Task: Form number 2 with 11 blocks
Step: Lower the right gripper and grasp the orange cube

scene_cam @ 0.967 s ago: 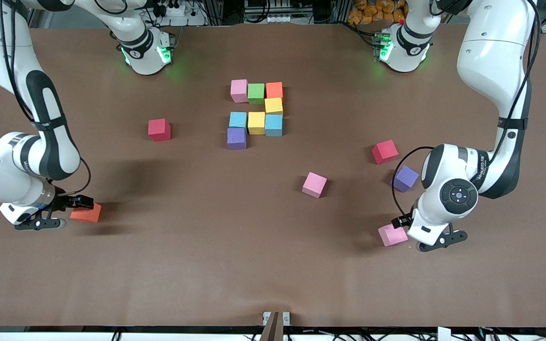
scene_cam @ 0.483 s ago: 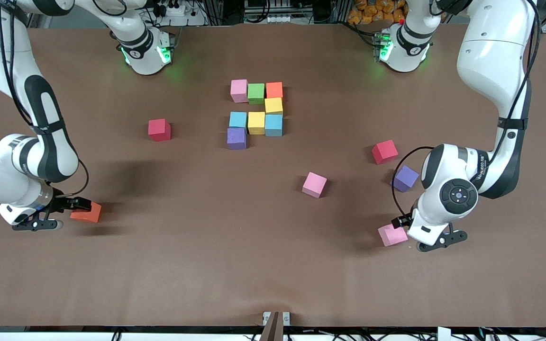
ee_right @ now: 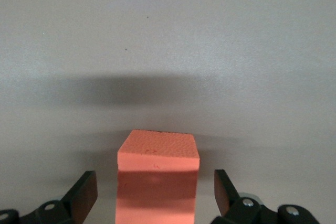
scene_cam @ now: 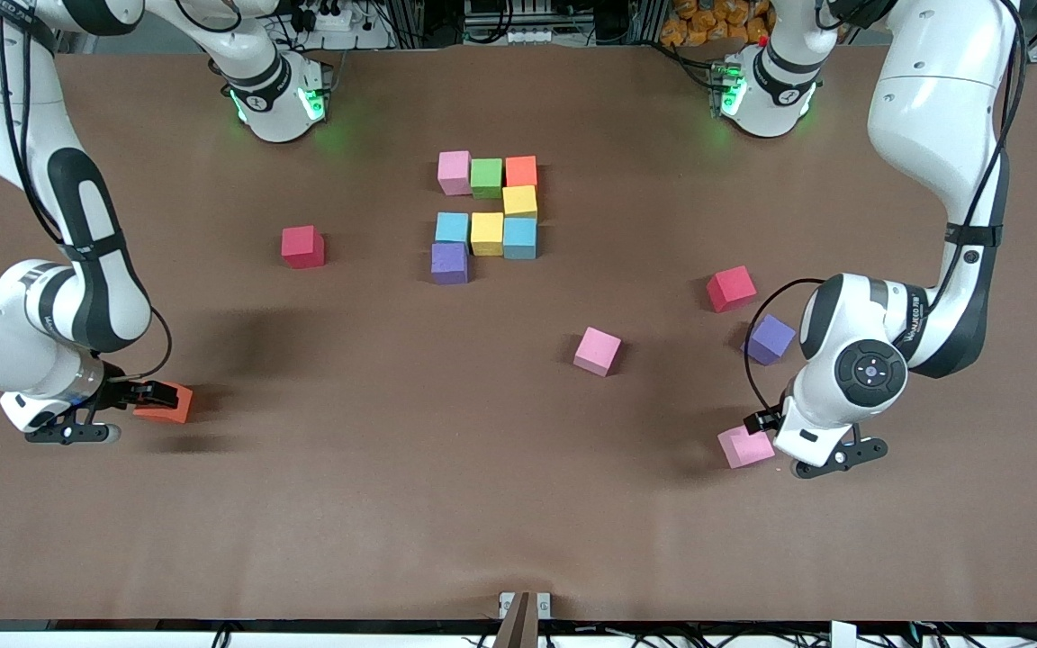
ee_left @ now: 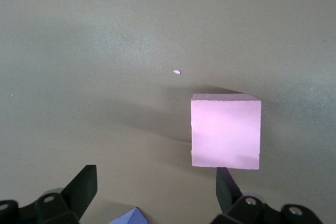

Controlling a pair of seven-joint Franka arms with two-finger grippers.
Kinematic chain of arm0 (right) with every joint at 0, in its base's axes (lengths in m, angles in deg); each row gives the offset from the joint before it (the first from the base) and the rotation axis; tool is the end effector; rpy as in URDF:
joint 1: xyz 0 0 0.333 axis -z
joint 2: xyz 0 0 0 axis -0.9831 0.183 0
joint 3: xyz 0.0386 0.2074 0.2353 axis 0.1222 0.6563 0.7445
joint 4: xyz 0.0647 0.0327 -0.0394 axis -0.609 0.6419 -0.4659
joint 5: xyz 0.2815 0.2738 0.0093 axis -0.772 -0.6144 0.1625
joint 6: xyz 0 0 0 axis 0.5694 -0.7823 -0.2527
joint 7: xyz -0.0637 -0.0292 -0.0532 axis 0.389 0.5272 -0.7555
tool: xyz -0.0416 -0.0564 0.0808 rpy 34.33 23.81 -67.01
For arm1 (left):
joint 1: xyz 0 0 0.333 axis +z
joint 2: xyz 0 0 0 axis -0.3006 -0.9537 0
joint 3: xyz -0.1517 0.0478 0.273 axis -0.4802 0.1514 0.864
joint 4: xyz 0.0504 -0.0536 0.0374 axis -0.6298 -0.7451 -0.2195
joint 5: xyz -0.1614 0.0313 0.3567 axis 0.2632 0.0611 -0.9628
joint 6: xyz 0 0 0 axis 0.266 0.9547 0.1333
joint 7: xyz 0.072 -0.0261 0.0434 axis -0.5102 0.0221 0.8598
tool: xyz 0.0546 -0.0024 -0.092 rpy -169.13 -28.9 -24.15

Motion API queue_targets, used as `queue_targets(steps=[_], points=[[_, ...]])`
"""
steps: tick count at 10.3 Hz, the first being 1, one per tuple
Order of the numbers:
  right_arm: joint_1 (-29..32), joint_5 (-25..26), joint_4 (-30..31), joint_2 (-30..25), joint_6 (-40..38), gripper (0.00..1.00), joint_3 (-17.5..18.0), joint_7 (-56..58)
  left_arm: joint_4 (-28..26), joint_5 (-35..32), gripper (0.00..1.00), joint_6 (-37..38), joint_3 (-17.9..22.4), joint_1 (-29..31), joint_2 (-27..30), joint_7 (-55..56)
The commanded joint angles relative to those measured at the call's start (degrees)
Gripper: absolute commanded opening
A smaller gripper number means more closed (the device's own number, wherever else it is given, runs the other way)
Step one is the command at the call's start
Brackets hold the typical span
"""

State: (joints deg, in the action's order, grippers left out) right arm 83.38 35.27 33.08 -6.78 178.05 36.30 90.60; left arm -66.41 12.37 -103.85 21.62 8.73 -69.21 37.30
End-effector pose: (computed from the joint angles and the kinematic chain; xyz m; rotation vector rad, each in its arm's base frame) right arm 0.6519 -0.1280 0.2217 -3.1311 0.0014 -0.0264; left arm 0.6954 -0.1408 0.2707 -2.9657 -0.3878 0.0060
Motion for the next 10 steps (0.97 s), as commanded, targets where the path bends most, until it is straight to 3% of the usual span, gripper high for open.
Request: queue_targets(steps=[1,6,7,9,10], points=[[-0.06,-0.60,-1.55,1.29,-0.33,0.98,0.14,-1.01,0.50,-1.60,1.00,-0.18,0.27,-0.38,-0.22,1.24],[-0.06,-0.25,-1.55,3.48,1.25,0.90,-0.04,-0.48,0.50,-1.60,1.00,-0.18,0.27,-0.38,-0.22,1.15],[-0.06,-0.25,-1.55,3.57,1.25,0.79,-0.12,-0.83,0.50,-1.69,1.00,-0.18,0.27,-0.29,-0.22,1.15],[-0.06,-0.34,-1.55,3.66,1.17,0.36,-0.12,-1.01,0.50,-1.69,1.00,-0.18,0.27,-0.29,-0.31,1.15],[-0.15,-0.34,-1.64,3.58,1.16,0.28,-0.04,-1.09,0.50,-1.69,1.00,-0.18,0.27,-0.29,-0.31,1.15]])
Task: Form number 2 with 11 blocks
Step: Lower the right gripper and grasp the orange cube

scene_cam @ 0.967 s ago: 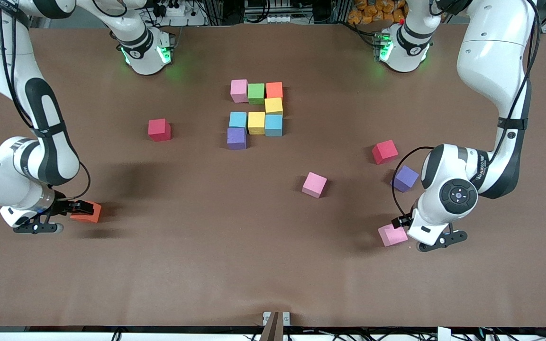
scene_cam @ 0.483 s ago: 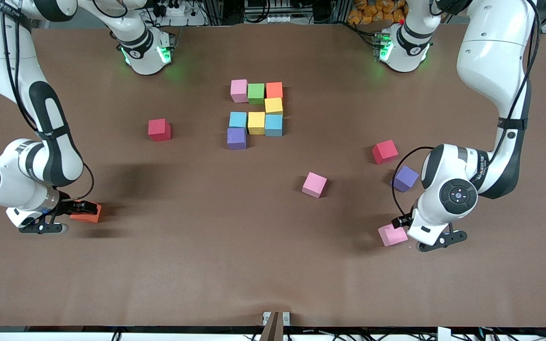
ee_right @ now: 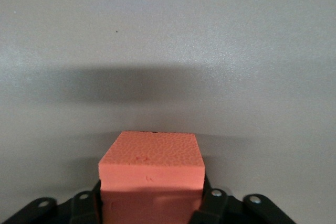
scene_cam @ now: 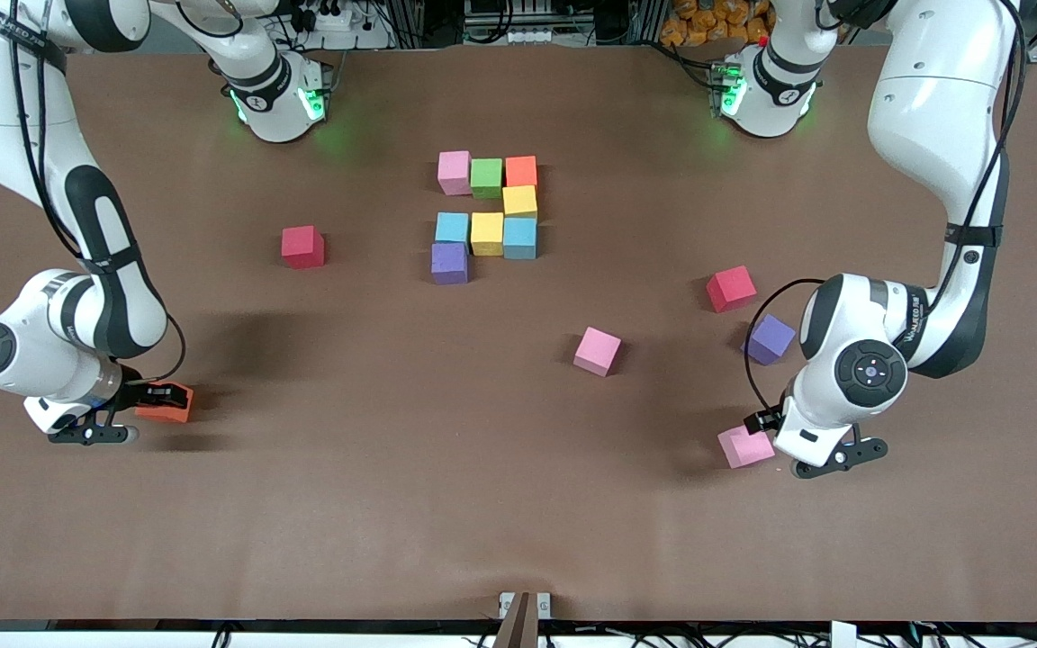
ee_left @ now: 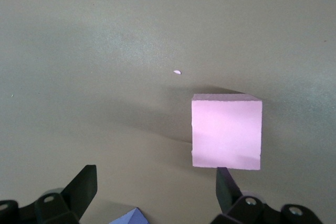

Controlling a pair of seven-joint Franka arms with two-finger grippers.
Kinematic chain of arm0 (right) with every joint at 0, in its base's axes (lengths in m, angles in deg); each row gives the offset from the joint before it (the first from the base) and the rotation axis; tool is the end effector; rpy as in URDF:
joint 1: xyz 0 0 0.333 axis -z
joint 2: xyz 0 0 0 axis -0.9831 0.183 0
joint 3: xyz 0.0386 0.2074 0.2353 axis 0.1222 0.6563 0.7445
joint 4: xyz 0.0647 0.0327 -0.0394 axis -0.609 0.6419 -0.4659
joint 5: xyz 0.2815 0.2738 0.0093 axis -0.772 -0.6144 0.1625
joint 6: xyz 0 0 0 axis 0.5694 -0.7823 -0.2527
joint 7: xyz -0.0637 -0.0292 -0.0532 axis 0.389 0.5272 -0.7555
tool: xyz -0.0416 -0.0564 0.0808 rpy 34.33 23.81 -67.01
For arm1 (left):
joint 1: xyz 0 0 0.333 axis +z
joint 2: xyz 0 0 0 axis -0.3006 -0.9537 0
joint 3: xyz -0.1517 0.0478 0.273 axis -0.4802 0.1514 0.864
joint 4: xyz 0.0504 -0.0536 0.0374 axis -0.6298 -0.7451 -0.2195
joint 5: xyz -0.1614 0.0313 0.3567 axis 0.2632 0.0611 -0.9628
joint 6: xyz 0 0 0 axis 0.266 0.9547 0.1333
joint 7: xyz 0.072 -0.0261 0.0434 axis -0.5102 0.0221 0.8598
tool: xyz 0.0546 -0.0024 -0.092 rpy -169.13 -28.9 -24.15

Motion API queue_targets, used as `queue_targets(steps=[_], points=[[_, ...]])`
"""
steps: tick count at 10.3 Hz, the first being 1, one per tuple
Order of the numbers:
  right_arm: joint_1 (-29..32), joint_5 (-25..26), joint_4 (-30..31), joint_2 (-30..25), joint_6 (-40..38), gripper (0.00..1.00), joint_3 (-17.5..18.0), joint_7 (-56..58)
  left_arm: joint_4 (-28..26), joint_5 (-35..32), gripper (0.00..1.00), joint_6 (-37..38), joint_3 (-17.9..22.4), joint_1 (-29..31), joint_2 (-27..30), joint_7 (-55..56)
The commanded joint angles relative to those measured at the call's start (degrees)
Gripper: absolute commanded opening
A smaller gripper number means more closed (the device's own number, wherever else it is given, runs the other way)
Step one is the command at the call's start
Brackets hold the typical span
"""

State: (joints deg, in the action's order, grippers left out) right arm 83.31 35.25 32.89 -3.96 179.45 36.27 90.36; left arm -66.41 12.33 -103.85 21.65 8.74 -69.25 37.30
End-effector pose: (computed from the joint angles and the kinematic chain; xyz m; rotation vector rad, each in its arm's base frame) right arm 0.6494 -0.1279 0.1929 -3.1352 0.0072 0.0085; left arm 0.6955 -0.1403 0.2702 -2.9646 -0.3879 0.0066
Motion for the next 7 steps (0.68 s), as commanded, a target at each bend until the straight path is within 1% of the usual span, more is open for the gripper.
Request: queue_targets(steps=[1,3,4,6,7], points=[[-0.25,-0.32,-1.45,0.57,-0.32,0.26,-0.09,-0.86,0.50,-1.56,1.00,-0.18,0.23,-0.29,-0.27,1.15],[-0.69,-0.32,-1.27,-0.74,-0.32,0.26,-0.09,-0.77,0.50,-1.64,1.00,-0.18,0.23,-0.29,-0.27,1.15],[-1.65,-0.32,-0.75,-3.44,-0.85,0.27,-0.09,-0.77,0.50,-1.64,1.00,-0.18,0.23,-0.29,-0.27,1.15],[-4.46,-0.41,3.28,-9.77,-1.73,0.28,0.00,-1.12,0.50,-1.64,1.00,-0.18,0.23,-0.29,-0.18,1.15],[-6.82,-0.59,5.30,-11.80,-1.91,0.28,0.00,-3.30,0.50,-1.64,1.00,-0.18,0.23,-0.29,-0.18,1.15]])
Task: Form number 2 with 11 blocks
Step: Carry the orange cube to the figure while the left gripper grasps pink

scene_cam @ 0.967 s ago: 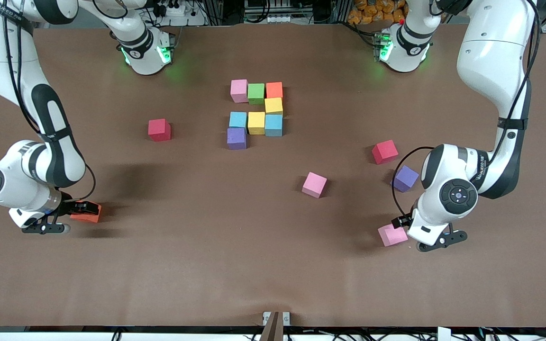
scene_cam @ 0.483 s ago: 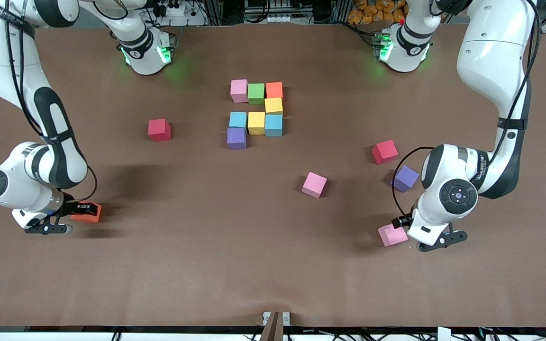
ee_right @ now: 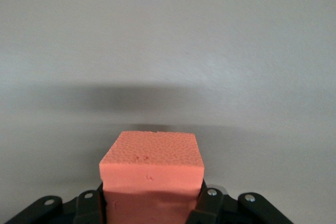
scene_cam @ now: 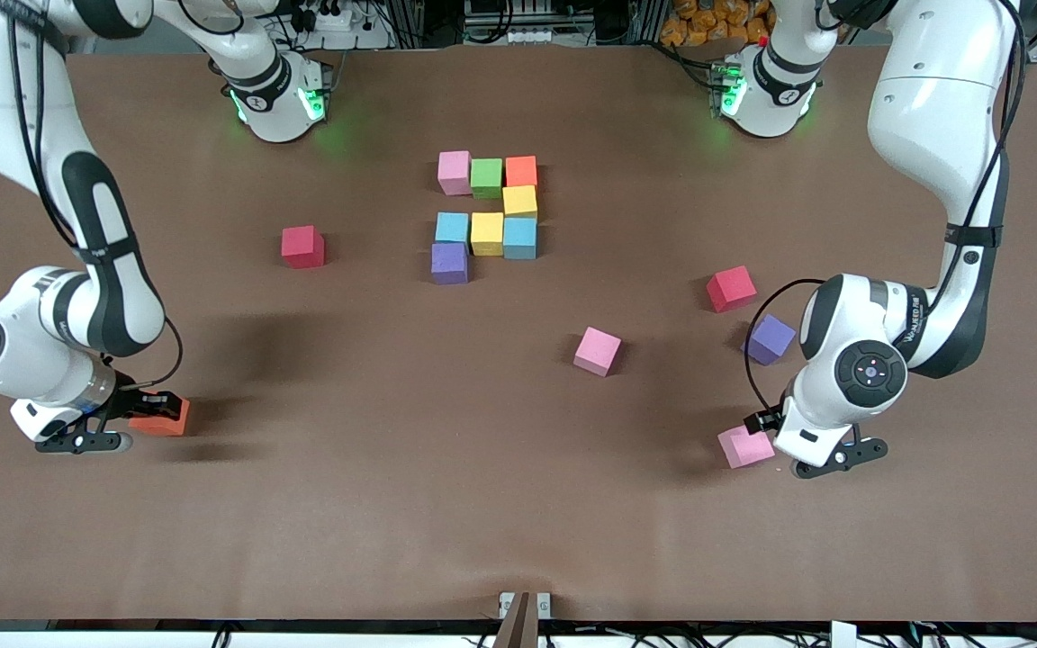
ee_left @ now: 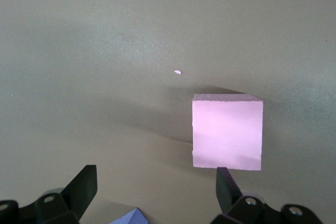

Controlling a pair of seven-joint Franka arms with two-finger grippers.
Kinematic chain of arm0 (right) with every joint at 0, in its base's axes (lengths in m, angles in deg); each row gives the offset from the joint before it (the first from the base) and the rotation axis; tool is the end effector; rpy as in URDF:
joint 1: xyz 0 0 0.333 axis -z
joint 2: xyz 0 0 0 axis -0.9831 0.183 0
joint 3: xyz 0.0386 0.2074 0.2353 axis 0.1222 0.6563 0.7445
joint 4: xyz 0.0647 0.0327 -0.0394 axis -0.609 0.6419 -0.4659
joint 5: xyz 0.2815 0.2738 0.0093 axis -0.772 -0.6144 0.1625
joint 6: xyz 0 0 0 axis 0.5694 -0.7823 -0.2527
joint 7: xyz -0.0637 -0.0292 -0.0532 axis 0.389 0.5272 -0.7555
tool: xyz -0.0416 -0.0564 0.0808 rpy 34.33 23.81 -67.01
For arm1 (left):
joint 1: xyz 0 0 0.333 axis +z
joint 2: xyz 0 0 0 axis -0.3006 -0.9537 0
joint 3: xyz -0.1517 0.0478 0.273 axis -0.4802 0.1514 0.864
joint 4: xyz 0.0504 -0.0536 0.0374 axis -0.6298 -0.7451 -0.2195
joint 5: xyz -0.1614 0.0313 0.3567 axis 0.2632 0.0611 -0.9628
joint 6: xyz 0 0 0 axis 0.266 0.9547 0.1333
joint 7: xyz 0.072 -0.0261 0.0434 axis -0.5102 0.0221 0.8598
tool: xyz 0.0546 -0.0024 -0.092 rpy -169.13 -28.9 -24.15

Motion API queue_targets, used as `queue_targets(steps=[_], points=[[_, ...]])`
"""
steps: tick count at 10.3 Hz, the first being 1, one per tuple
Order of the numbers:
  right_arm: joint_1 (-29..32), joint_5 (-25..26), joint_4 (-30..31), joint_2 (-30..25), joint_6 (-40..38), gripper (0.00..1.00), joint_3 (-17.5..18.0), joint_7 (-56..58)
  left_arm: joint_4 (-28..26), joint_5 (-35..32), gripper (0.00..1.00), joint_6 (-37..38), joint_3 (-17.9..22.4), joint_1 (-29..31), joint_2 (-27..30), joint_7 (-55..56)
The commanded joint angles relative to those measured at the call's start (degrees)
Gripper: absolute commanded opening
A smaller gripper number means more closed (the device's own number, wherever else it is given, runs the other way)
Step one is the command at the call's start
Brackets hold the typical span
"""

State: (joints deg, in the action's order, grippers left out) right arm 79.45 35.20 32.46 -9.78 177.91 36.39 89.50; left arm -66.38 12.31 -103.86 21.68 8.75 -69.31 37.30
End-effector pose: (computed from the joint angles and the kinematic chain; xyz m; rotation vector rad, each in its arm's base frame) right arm 0.6672 -0.0820 0.2608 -3.1276 -0.0785 -0.1209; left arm 0.6957 -0.1399 0.2697 -2.9640 -0.3884 0.0069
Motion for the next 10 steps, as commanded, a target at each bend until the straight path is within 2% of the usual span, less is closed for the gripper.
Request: queue_targets(steps=[1,4,7,9,10], points=[[-5.42,-0.53,7.83,-7.83,-0.19,0.28,-0.13,-7.59,0.47,-1.63,1.00,-0.18,0.21,-0.31,-0.13,1.15],[-16.12,-0.53,12.41,-12.40,-0.63,0.28,-0.13,-18.95,0.47,-1.54,1.00,-0.18,0.21,-0.49,-0.13,1.32],[-26.42,-0.62,14.44,-13.03,0.07,0.28,-0.13,-32.75,0.56,-1.37,1.00,-3.32,0.21,-0.84,-1.70,5.34],[-31.00,-3.24,15.50,-13.03,0.33,0.30,-0.13,-33.04,1.52,-1.28,1.00,-6.93,0.03,-1.28,-3.98,5.90],[-33.28,-4.30,16.28,-12.86,1.82,0.30,-0.04,-33.04,3.79,-1.28,1.00,-7.64,-0.06,-1.97,-6.08,5.89]])
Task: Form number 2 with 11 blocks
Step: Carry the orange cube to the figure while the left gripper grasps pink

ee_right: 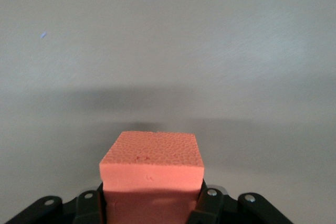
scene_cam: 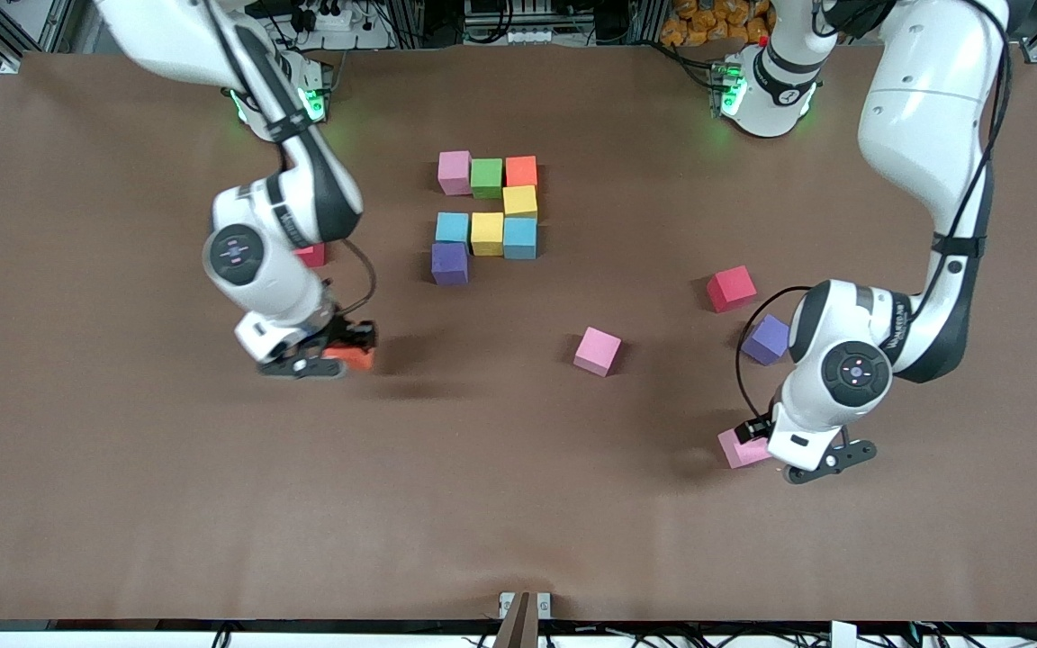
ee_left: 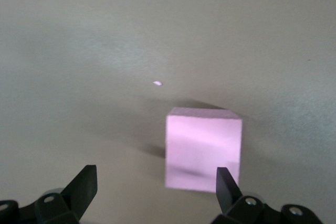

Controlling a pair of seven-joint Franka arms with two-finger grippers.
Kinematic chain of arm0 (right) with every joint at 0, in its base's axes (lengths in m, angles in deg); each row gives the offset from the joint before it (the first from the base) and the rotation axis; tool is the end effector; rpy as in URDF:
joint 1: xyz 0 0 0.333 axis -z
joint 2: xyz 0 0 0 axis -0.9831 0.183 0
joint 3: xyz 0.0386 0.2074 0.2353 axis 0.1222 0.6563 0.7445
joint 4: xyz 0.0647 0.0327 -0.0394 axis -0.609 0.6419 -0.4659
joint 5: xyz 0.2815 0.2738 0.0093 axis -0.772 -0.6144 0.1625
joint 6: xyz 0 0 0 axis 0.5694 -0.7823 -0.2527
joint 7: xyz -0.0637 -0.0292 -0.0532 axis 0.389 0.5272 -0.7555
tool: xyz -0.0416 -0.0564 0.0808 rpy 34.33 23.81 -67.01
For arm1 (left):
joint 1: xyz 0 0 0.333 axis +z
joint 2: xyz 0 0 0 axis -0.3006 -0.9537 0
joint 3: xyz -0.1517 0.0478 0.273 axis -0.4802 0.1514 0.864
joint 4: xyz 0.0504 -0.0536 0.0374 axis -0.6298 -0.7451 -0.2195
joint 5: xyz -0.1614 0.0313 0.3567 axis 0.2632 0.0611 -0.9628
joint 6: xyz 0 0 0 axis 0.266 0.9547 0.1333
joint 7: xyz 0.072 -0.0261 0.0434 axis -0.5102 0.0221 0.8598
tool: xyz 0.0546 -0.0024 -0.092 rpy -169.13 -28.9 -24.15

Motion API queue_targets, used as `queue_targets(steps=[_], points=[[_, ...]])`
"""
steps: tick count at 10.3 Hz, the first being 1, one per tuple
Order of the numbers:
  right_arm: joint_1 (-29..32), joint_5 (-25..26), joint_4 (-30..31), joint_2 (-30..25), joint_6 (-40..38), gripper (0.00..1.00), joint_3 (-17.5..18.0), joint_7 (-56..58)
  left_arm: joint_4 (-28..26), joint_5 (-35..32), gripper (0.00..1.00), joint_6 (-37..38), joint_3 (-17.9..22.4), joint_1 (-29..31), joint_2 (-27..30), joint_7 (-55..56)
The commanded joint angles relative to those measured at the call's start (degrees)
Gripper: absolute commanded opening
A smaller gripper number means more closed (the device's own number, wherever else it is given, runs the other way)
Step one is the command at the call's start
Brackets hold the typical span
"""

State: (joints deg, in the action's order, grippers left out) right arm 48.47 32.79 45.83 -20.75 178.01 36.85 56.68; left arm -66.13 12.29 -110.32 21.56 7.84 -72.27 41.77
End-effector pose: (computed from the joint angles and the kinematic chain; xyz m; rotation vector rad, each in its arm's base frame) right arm 0.5594 0.2492 0.2830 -3.0567 0.0309 -0.0025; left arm 0.7016 -0.1570 0.2442 -2.9923 -0.4685 -0.0849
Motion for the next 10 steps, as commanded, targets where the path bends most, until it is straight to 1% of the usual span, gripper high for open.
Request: queue_targets(steps=[1,2,4,6,10], points=[[-4.94,-2.60,3.97,-1.44,3.56,0.30,-0.50,-0.23,4.96,-1.34,1.00,-1.18,0.24,-1.51,-4.62,1.42],[-6.97,-3.91,4.24,-0.92,4.36,0.30,-0.59,-0.40,5.23,-1.34,1.00,-1.53,0.16,-1.51,-5.16,0.99],[-10.66,-4.72,3.55,0.66,5.15,0.30,-0.68,-1.98,5.41,-1.25,1.00,-3.28,0.16,-1.42,-5.60,0.98],[-12.25,-4.72,3.54,1.98,6.91,0.30,-0.68,-1.98,5.41,-0.99,1.00,-4.43,0.07,-0.99,-6.21,-0.15],[-15.42,-4.63,3.72,4.71,9.46,0.30,-0.77,-1.98,4.97,1.39,1.00,-4.00,0.07,-0.02,-6.22,-4.99]])
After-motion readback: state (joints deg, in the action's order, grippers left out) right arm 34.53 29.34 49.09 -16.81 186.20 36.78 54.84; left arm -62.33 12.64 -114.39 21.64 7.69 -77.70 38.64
